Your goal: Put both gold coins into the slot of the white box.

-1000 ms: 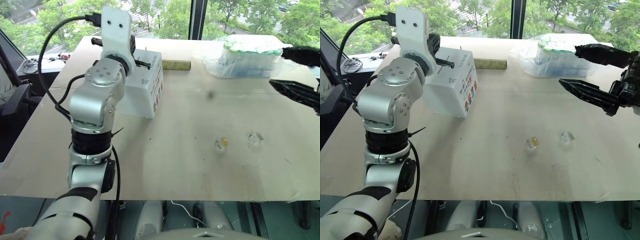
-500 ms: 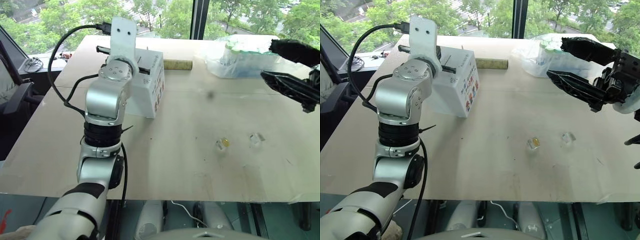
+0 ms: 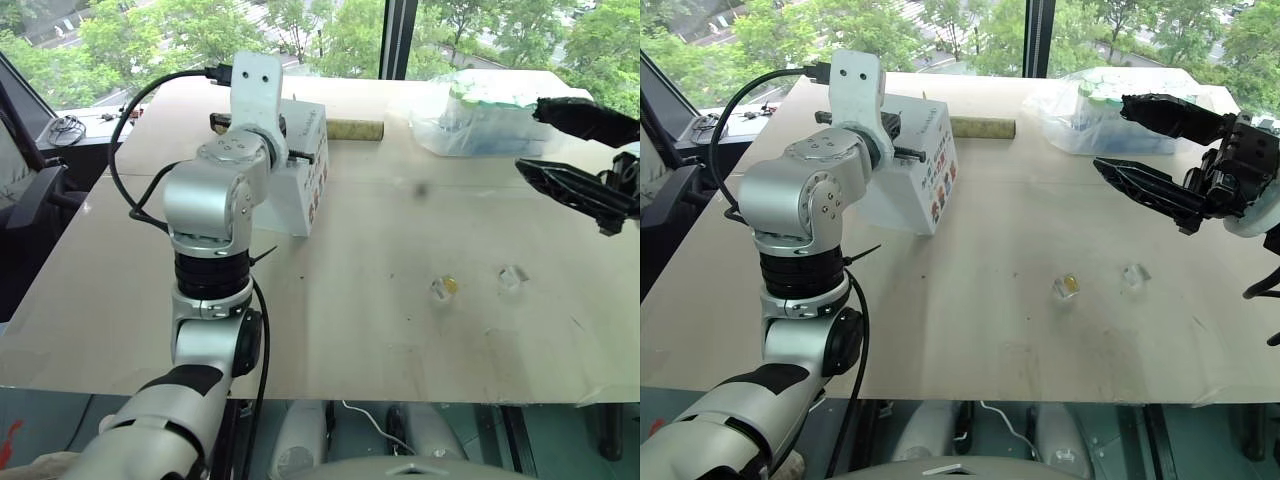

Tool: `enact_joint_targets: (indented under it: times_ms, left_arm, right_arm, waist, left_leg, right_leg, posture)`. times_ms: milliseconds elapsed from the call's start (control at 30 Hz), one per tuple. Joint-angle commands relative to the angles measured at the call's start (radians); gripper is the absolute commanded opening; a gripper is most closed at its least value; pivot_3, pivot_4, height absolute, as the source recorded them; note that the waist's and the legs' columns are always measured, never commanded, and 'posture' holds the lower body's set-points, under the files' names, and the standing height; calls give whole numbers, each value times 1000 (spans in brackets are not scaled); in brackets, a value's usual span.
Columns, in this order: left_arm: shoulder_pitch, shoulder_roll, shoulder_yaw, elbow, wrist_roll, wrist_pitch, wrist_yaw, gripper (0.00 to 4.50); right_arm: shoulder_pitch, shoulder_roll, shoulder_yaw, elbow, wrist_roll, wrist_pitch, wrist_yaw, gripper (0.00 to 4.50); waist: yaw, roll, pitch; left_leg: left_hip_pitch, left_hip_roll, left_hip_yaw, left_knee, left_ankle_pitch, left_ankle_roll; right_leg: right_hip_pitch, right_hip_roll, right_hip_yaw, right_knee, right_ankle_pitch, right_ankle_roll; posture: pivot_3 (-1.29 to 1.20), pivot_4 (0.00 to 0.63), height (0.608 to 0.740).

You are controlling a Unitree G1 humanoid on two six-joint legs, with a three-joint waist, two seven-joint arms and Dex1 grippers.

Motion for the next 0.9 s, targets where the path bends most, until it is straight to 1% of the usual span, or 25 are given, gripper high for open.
enact_joint_targets:
  times_ms: [33, 233, 400, 500, 700, 833, 900]
  left_arm:
    - [1, 17, -20, -35, 24, 3, 3, 0]
    - [4, 50, -30, -37, 31, -1, -11, 0]
    - [9, 49, -26, -42, 34, 9, -14, 0]
    - [31, 68, -38, -52, 41, 4, -20, 0]
    - [50, 62, -40, -66, 49, 0, -20, 0]
    - [51, 58, -20, -52, 9, 3, -73, 0]
    - [55, 58, -16, -53, 15, -15, -76, 538]
  right_arm:
    - [4, -14, -42, -12, -2, -22, 2, 3690]
    - [16, -16, -44, -14, -9, -23, 2, 3690]
    - [21, -21, -42, -12, -15, -20, 8, 3690]
    - [21, -24, -39, -10, -20, -19, 10, 3690]
    - [22, -23, -37, -10, -24, -18, 9, 3690]
    - [25, -24, -38, -10, -26, -16, 10, 3690]
    - [27, -26, -40, -9, -27, -15, 11, 3758]
  waist:
    - [0, 0, 0]
    - [-1, 0, 0]
    - [0, 0, 0]
    - [0, 0, 0]
    - [-2, 0, 0]
    - [-1, 0, 0]
    - [-1, 0, 0]
  left_leg:
    - [0, 0, 0, 0, 0, 0]
    - [0, 0, 0, 0, 0, 0]
    - [0, 0, 0, 0, 0, 0]
    - [0, 0, 0, 0, 0, 0]
    - [0, 0, 0, 0, 0, 0]
    - [0, 0, 0, 0, 0, 0]
    - [0, 0, 0, 0, 0, 0]
  right_leg:
    - [0, 0, 0, 0, 0, 0]
    - [0, 0, 0, 0, 0, 0]
    - [0, -1, 0, 0, 0, 0]
    - [0, -1, 0, 0, 0, 0]
    - [0, -1, 1, 0, 0, 0]
    - [0, -1, 1, 0, 0, 0]
    - [0, -1, 0, 0, 0, 0]
  posture:
    - [0, 150, 740]
    - [0, 150, 740]
    - [0, 150, 740]
    - [0, 150, 740]
    - [0, 150, 740]
    - [0, 150, 740]
    - [0, 150, 740]
